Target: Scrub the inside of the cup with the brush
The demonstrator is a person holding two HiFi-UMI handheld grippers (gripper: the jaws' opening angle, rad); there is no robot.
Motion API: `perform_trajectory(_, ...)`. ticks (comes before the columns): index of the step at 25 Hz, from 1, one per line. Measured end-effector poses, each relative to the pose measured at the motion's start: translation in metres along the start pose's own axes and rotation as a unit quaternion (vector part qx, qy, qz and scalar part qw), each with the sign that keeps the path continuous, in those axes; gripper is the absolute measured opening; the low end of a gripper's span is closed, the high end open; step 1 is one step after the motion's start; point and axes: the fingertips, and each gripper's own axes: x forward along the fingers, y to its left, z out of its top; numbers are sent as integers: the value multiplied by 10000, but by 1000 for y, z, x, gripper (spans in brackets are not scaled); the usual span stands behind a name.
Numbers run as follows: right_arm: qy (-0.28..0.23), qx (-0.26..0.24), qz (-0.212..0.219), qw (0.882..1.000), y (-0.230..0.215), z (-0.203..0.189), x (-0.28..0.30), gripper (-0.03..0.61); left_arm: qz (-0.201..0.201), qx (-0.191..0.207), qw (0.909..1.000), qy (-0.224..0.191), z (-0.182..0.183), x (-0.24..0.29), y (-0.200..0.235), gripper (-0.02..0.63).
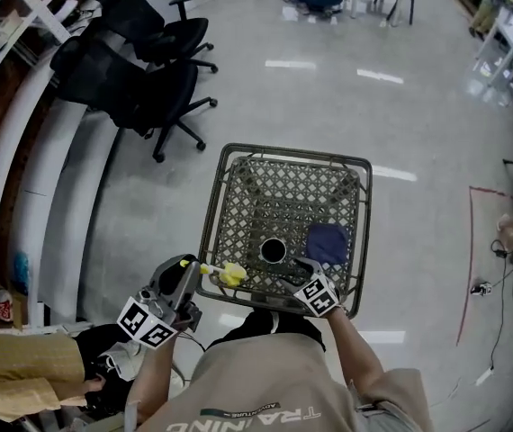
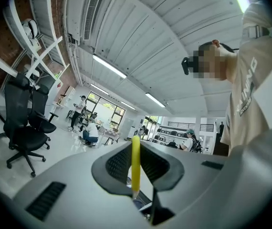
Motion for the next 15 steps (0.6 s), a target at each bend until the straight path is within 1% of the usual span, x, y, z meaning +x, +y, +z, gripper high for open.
perform_trajectory(3,-637,-204,-235,9975,5,52,-46,215,-248,174,9995,-35,2,11,-11,51)
perform_trajectory(5,-1069,-294,-456,9928,3,88,-75,117,-378,282,9989,-33,2,19,-19,51)
perform_trajectory(7,-1377,-159,-711,9878,-3,119,-98,48,-514,336,9981,-17,3,24,-27,51)
perform_trajectory(8,-1550,-48,-765,9849,-5,134,-107,26,-582,352,9977,-11,4,27,-29,51)
perform_trajectory(11,-2119,129,-708,9746,-6,179,-137,17,-772,393,9962,-29,14,38,-34,52)
perform_trajectory(15,-2642,-76,-657,9622,2,226,-167,17,-948,605,9936,40,23,46,-40,51)
